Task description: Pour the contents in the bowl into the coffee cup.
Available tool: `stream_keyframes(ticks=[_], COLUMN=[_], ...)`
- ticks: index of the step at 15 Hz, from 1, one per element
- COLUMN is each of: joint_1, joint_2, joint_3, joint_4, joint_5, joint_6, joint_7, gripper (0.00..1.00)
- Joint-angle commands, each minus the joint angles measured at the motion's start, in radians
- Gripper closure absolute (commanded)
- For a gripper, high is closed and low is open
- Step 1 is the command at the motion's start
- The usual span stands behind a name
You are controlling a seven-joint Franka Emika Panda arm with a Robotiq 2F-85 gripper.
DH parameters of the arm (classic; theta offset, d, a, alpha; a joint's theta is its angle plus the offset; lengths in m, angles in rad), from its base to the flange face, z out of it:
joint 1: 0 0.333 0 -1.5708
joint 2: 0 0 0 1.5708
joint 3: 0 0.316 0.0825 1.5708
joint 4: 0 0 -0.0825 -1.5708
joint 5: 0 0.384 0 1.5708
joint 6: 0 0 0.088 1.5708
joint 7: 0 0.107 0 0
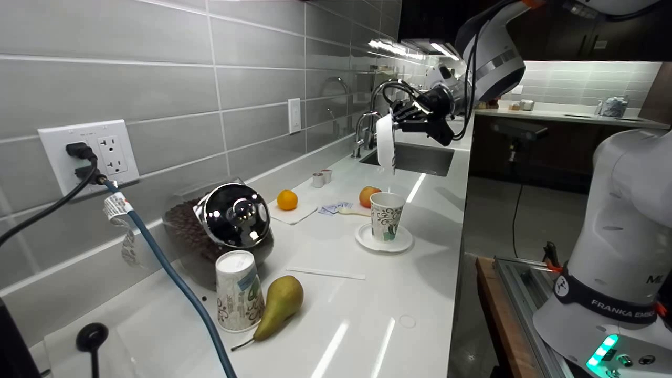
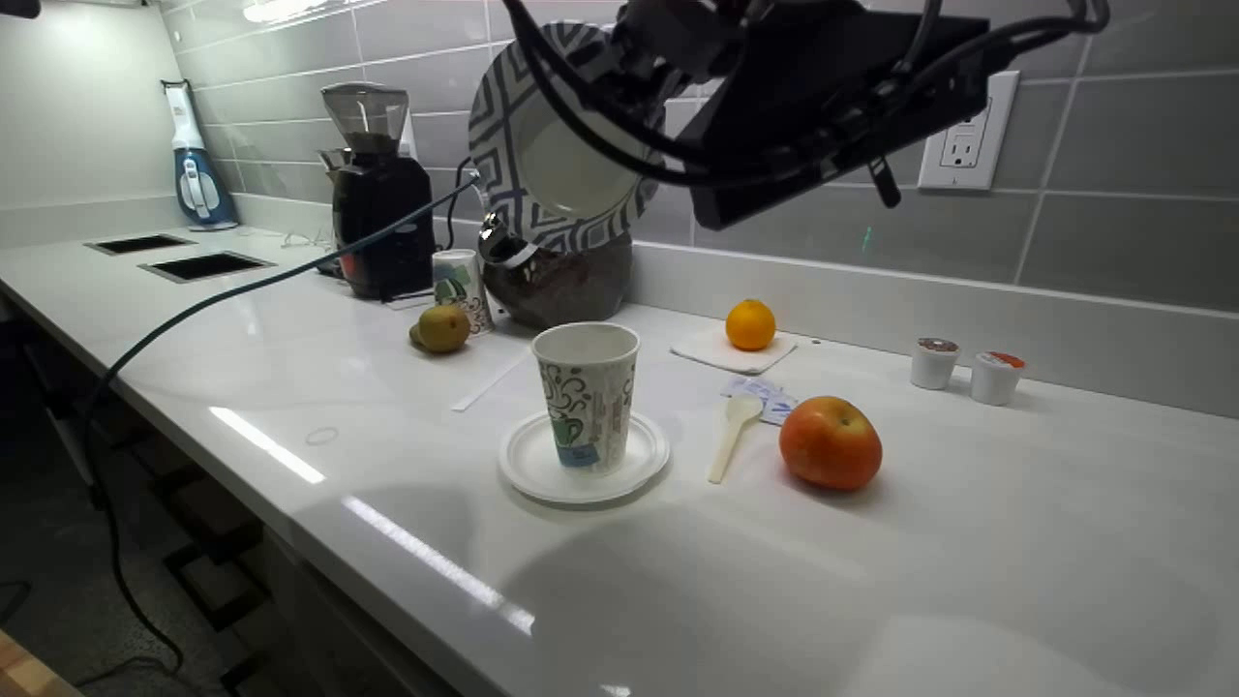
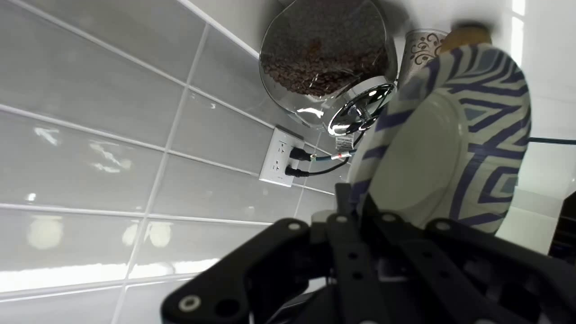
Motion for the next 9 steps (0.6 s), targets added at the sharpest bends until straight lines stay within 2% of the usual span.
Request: stream_keyframes(ticks=[1,5,9], joint_1=[-0.086,-0.112,-0.110], joint_2=[0.084,0.179,0.312], joint_3=[0.113,0.200,0.254], joint_4=[0.102,0.239,0.383], joint_5=[-0.046,-0.135,-0.190], joint_6=[-0.032,-0.099,-0.175], joint_7=[0.209,0.460,0.641], gripper=[0.99,0.98,0.98])
